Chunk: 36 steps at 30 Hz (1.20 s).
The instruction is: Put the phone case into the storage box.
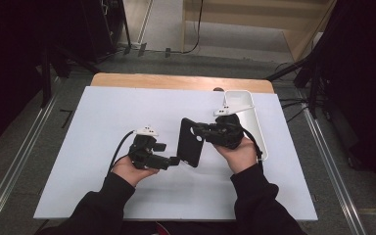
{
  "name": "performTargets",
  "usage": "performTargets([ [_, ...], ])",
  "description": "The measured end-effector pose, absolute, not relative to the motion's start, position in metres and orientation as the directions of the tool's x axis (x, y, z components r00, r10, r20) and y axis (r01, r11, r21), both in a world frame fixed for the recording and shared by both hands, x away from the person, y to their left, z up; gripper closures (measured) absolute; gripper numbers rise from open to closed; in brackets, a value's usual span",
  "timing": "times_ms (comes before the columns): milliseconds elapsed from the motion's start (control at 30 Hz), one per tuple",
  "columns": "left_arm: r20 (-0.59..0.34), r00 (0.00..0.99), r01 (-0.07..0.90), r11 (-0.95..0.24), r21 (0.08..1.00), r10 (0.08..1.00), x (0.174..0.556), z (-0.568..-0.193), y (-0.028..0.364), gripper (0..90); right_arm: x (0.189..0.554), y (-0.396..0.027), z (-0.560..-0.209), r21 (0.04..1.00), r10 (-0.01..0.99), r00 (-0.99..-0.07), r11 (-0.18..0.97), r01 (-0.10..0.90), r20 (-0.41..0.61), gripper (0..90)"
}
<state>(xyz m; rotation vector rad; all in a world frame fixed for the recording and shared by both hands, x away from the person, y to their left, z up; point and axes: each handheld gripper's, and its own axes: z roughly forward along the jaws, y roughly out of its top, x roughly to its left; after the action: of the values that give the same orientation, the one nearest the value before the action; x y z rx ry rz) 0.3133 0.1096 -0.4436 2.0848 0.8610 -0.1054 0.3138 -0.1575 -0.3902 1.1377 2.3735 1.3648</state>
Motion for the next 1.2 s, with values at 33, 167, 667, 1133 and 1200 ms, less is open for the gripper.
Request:
performTargets([
  [33,-0.369,0.76,0.611,-0.393,0.688,0.535,0.314,-0.443,0.111,20.2,0.314,-0.158,-0.39,0.798,0.685,-0.696,0.289,0.53,0.214,74.4],
  [167,-0.373,0.774,0.603,-0.415,0.681,0.512,0.315,-0.437,0.114,26.5,0.314,-0.16,-0.388,0.792,0.653,-0.723,0.308,0.528,0.228,74.4],
  [667,-0.352,0.841,0.532,-0.516,0.671,0.41,0.318,-0.42,0.117,31.5,0.319,-0.171,-0.386,0.794,0.536,-0.802,0.351,0.496,0.264,74.4],
  [1133,-0.37,0.866,0.499,-0.541,0.676,0.336,0.321,-0.403,0.121,32.7,0.319,-0.167,-0.386,0.79,0.423,-0.864,0.413,0.453,0.275,74.3],
  [1200,-0.37,0.869,0.494,-0.54,0.682,0.328,0.32,-0.4,0.122,32.7,0.319,-0.167,-0.386,0.791,0.418,-0.865,0.411,0.453,0.278,74.3],
])
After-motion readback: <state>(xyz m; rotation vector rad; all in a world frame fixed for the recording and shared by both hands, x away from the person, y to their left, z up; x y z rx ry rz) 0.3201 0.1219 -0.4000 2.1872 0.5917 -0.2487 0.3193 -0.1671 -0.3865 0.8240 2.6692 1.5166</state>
